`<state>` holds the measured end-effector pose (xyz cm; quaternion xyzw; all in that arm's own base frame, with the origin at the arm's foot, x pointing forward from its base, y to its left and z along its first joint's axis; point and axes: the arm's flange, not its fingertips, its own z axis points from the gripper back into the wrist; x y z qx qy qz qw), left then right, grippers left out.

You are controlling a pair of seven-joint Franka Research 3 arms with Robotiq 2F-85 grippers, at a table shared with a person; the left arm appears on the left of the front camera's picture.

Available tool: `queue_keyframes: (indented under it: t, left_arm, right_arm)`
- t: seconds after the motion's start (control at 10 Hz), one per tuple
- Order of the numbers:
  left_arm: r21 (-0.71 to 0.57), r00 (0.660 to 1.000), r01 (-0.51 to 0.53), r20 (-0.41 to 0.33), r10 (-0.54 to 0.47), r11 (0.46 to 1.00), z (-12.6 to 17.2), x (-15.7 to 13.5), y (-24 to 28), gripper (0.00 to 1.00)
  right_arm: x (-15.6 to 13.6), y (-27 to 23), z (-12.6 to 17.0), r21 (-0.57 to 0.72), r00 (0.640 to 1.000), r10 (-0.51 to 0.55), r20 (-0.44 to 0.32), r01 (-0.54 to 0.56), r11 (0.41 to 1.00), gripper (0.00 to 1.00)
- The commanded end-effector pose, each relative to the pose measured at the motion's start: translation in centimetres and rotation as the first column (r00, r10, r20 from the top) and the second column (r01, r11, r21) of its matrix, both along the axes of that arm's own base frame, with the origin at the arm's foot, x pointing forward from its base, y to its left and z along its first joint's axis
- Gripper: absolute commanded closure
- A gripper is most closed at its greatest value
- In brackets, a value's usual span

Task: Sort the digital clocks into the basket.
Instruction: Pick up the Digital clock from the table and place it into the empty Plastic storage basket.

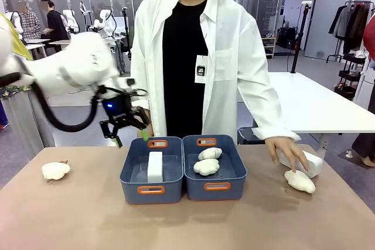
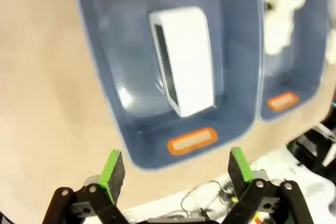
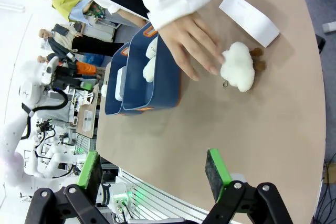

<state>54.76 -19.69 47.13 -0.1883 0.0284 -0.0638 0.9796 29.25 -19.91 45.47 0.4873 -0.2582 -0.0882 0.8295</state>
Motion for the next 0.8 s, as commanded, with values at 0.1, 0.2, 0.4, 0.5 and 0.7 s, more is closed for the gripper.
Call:
queue_keyframes:
  t: [0.1, 0.2, 0.4, 0.5, 0.7]
  left_arm:
    - [-0.492, 0.993, 0.000, 0.100, 0.056, 0.871, 1.0, -5.8, 10.9, 0.00]
    - [-0.602, 0.990, 0.005, 0.116, 0.082, 0.798, 0.8, -7.1, 14.7, 0.00]
    - [-0.783, 0.983, -0.003, 0.112, 0.146, 0.622, -1.4, -9.9, 22.9, 0.00]
    - [-0.864, 0.969, 0.038, 0.154, 0.193, 0.502, -2.6, -11.5, 26.7, 0.00]
    - [-0.918, 0.974, -0.004, 0.086, 0.212, 0.395, -6.2, -14.8, 32.6, 0.00]
  right_arm:
    - [-0.2, 0.1, 0.2, 0.004, 1.000, 0.005, 0.009, -0.005, 1.000, 0.00]
    - [-0.2, 0.1, 0.2, 0.004, 1.000, 0.005, 0.009, -0.005, 1.000, 0.00]
    - [-0.2, 0.1, 0.2, 0.004, 1.000, 0.005, 0.009, -0.005, 1.000, 0.00]
    - [-0.2, 0.1, 0.2, 0.004, 1.000, 0.005, 0.009, -0.005, 1.000, 0.00]
    - [-0.2, 0.1, 0.2, 0.004, 1.000, 0.005, 0.009, -0.005, 1.000, 0.00]
